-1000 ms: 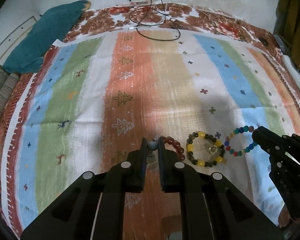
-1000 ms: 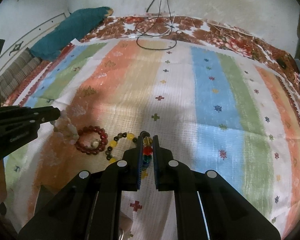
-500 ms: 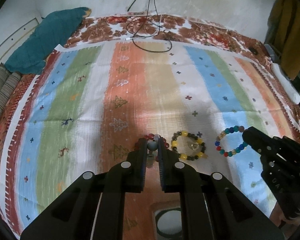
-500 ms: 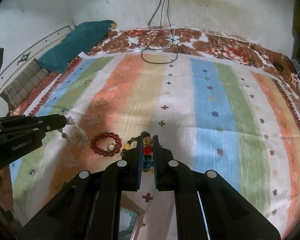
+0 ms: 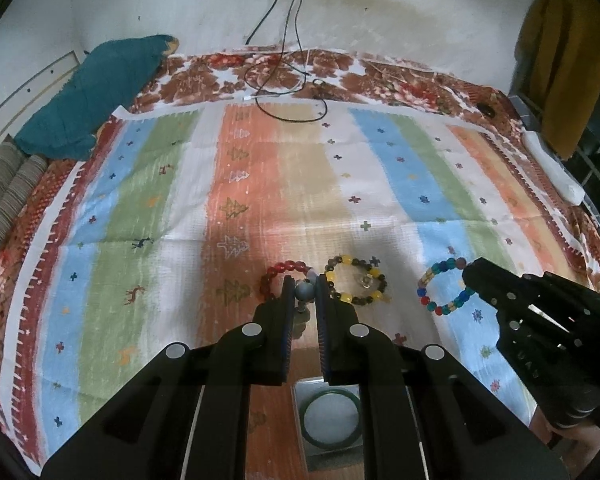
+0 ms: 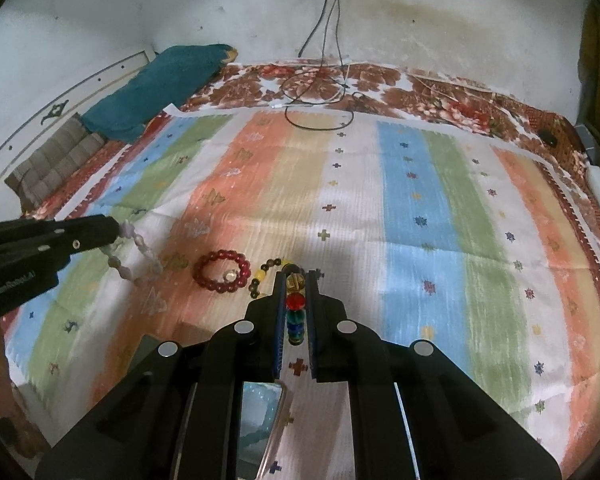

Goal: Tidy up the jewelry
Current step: 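Carry the white bracelet with the left tool while the right tool carries the multicolour bracelet to the tin, then open the left tool over the tin while the right tool releases the multicolour bracelet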

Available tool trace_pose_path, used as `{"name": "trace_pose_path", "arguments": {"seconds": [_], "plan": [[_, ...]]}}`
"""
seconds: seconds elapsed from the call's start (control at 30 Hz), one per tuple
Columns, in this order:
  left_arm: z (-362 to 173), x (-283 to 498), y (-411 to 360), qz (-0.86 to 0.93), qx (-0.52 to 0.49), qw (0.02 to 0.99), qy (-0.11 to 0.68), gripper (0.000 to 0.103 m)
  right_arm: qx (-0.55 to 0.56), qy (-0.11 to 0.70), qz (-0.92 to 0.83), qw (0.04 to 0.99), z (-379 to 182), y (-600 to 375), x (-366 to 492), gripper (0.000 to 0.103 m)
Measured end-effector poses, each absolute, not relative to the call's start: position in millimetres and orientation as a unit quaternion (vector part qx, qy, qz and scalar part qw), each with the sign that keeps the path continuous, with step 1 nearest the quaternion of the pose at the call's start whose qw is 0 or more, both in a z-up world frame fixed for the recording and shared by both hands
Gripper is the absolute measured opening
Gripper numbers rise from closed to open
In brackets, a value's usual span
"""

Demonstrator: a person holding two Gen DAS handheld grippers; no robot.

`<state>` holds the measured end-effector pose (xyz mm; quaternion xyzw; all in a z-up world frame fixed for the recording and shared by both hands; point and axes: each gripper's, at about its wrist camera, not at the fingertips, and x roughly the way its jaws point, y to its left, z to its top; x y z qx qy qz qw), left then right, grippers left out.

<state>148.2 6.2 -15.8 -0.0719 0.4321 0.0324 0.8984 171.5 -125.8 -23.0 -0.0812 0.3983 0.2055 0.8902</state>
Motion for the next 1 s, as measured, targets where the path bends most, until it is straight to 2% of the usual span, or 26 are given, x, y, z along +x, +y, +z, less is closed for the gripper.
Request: {"name": "trace_pose_path", "arguments": {"seconds": [1.0], "plan": [[6, 81, -19, 0.001, -0.065, 0.916, 0.396, 0.01, -0.086, 0.392, 0.231, 0.886, -12, -128, 107, 0.01]]}}
